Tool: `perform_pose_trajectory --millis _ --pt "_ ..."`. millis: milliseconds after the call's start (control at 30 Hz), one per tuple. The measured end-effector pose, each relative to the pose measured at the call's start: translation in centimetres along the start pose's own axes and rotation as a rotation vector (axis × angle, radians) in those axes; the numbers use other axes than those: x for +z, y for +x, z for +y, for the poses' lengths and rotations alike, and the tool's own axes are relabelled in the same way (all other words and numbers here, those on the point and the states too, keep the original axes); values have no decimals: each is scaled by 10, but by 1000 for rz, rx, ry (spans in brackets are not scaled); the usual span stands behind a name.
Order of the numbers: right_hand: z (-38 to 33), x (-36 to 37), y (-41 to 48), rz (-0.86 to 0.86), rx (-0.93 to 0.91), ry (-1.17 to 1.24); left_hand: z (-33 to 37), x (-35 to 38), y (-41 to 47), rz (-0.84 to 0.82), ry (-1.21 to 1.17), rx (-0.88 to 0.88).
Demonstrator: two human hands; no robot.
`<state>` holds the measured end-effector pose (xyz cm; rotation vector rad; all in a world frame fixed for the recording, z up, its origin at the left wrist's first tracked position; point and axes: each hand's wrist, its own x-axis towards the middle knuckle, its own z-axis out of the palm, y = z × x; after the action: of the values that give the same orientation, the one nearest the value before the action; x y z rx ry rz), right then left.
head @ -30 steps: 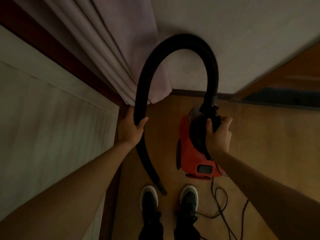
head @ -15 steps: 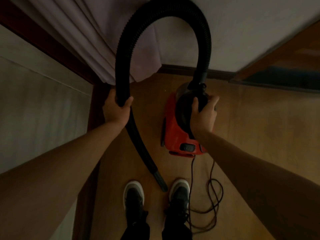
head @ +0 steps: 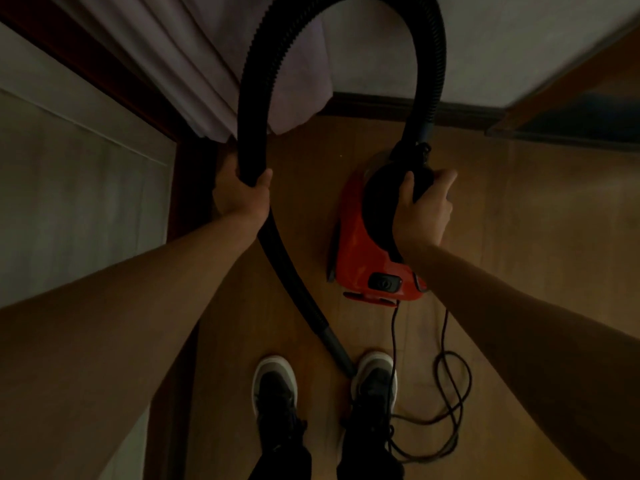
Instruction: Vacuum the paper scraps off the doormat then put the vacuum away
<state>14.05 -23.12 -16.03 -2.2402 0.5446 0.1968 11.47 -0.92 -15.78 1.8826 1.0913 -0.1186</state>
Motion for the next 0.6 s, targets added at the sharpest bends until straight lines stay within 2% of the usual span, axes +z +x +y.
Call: perform_pose_trajectory --millis 300,400,467,600 --pt "-4 -2 -2 4 4 -25 -2 2 11 -15 38 -45" --pt "-5 -9 -5 -76 15 -48 11 -11 15 -102 160 -89" --pt "-9 -20 -6 -163 8 -150 26 -23 14 -158 186 -105" --pt "-32 -54 -1 -403 9 -422 63 -46 5 -253 301 7"
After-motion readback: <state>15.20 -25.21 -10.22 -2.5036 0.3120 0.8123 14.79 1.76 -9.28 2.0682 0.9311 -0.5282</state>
